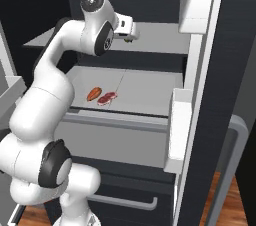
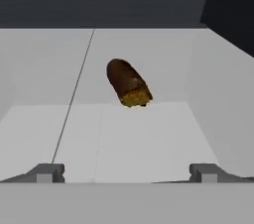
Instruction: Place one sweet potato and one steak in each tupperware on the nearby counter, to pack two identical lunches.
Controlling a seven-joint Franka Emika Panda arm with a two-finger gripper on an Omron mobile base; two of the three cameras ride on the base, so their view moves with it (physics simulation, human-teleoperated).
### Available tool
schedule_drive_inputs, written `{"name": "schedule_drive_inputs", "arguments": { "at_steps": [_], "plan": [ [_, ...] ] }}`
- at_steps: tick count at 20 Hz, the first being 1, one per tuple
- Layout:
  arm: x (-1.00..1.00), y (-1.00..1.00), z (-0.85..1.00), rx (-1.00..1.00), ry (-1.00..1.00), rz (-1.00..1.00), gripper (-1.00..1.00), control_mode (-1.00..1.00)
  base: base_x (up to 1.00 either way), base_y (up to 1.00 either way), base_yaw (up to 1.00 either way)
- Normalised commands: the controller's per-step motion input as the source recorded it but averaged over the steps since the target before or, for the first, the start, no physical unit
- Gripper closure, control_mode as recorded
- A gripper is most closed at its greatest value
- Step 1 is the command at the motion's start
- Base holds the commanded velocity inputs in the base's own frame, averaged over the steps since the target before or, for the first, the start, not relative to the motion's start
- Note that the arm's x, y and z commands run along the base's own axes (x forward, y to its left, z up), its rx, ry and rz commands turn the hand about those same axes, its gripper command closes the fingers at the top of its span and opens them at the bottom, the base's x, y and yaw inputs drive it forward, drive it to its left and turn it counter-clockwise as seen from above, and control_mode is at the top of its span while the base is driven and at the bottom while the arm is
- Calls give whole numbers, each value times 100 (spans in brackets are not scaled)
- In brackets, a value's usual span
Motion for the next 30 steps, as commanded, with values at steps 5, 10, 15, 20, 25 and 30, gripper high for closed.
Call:
{"name": "schedule_drive_inputs", "arguments": {
  "at_steps": [5, 10, 15, 20, 25, 30],
  "plan": [
    [68, -4, 0, 0, 0, 0, -100, -100, 0, 0, 0],
    [58, 0, -5, 0, 0, 5, -100, -100, 0, 0, 0],
    [51, -1, -12, 0, 0, 7, -100, -100, 0, 0, 0],
    [39, -14, -8, 0, 0, 9, -100, -100, 0, 0, 0],
    [22, -19, -20, 0, 0, 9, -100, -100, 0, 0, 0],
    [23, 0, -72, -5, 2, 7, -100, -100, 0, 0, 0]
  ]
}}
